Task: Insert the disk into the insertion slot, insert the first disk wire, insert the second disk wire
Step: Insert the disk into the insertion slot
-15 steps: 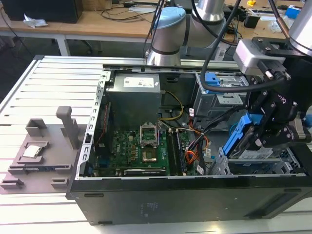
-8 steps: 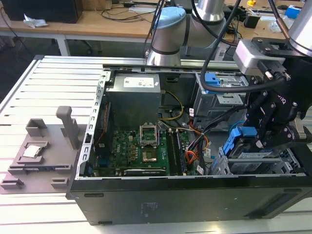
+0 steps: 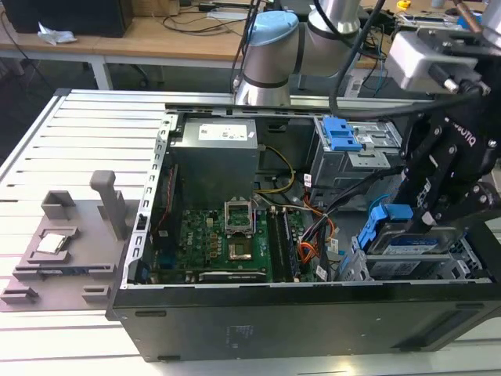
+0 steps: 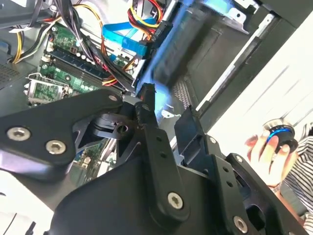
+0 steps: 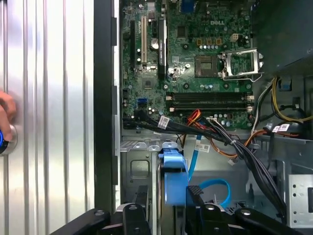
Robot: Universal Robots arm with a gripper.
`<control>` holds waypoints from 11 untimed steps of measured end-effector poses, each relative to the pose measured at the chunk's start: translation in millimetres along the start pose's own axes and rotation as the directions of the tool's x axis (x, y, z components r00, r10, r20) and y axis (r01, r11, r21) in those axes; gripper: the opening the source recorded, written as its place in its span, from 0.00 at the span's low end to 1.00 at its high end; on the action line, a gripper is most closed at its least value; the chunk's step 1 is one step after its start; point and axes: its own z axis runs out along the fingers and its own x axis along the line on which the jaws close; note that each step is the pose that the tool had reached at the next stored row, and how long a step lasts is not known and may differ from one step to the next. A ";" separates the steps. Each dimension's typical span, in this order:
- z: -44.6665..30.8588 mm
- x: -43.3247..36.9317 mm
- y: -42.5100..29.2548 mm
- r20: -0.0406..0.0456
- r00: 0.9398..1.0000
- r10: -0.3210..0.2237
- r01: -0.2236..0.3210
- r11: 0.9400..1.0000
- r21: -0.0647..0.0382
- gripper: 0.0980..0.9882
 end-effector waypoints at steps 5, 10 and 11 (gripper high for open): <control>-0.5 -0.6 0.1 0.010 1.000 0.000 0.000 1.000 0.000 0.30; 1.3 -0.7 0.0 0.011 1.000 0.000 0.000 1.000 0.000 0.01; 1.9 -0.3 0.0 0.011 1.000 0.000 0.000 1.000 0.000 0.01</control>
